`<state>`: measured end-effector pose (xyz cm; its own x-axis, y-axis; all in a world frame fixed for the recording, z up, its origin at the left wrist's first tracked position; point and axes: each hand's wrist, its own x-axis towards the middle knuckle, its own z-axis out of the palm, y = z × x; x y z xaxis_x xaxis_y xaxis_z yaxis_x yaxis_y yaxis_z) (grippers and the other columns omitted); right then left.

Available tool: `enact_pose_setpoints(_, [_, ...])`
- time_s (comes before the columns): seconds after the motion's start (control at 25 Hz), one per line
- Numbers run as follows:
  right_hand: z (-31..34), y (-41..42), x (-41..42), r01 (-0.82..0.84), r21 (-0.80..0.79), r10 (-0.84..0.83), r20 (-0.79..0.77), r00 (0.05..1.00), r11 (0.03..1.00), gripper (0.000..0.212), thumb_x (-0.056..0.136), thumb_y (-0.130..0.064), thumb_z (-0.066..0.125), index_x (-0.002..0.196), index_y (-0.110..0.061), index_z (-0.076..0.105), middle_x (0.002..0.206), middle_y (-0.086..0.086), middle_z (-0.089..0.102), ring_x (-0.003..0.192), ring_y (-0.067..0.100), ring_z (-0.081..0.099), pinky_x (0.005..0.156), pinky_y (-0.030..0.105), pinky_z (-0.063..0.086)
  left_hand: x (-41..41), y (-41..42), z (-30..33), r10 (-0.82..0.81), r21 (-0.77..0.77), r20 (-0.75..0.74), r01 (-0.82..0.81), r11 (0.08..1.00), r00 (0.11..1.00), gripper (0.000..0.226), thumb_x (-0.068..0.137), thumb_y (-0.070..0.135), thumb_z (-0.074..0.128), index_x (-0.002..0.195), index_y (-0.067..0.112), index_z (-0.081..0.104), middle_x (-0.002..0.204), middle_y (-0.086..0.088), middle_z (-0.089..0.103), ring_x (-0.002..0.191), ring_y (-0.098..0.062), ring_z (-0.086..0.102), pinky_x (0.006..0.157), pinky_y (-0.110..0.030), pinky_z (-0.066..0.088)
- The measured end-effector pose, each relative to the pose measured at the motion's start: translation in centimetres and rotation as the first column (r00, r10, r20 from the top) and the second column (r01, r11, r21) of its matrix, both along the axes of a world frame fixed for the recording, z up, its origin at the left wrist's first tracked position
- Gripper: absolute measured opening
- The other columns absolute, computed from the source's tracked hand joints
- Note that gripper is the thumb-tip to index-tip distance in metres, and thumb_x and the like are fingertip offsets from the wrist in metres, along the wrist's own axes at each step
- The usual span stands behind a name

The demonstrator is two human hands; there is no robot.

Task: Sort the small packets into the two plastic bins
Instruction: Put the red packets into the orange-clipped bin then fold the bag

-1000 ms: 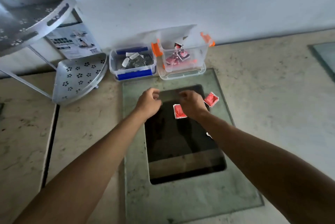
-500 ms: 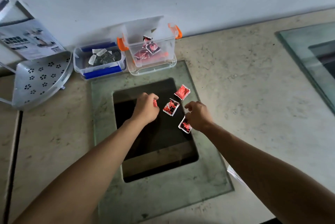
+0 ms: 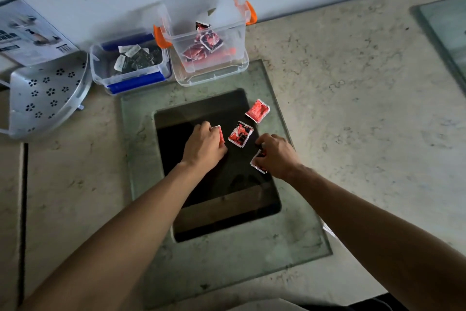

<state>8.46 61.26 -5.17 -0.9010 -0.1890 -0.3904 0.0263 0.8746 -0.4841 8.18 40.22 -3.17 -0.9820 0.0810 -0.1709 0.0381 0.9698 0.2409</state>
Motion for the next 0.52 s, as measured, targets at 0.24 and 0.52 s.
enact_pose_setpoints(0.24, [0.8, 0.0, -3.8, 0.250, -0.281, -0.265, -0.013, 0.964, 0.926, 0.015, 0.076, -0.028, 0.084, 0.083, -0.022, 0.072, 0.077, -0.008, 0.067, 0.072, 0.008, 0.065, 0.060, 0.017, 0.045, 0.3, -0.6, 0.2, 0.156, 0.418, -0.086, -0.106, 0.902, 0.984, 0.030, 0.096, 0.018, 0.054, 0.071, 0.002, 0.061, 0.066, -0.006, 0.058, 0.059, -0.023, 0.056, 0.052, -0.037, 0.042])
enact_pose_setpoints(0.52, [1.1, 0.2, -9.8, 0.381, -0.347, -0.394, 0.036, 0.918, 0.857, 0.031, 0.083, -0.018, 0.078, 0.112, -0.015, 0.069, 0.095, 0.002, 0.070, 0.087, 0.017, 0.067, 0.082, 0.033, 0.059, -2.1, 0.8, -0.3, 0.032, 0.516, 0.184, -0.124, 0.848, 0.982, 0.031, 0.101, 0.037, 0.051, 0.101, 0.013, 0.070, 0.084, 0.004, 0.069, 0.078, -0.012, 0.065, 0.066, -0.025, 0.048])
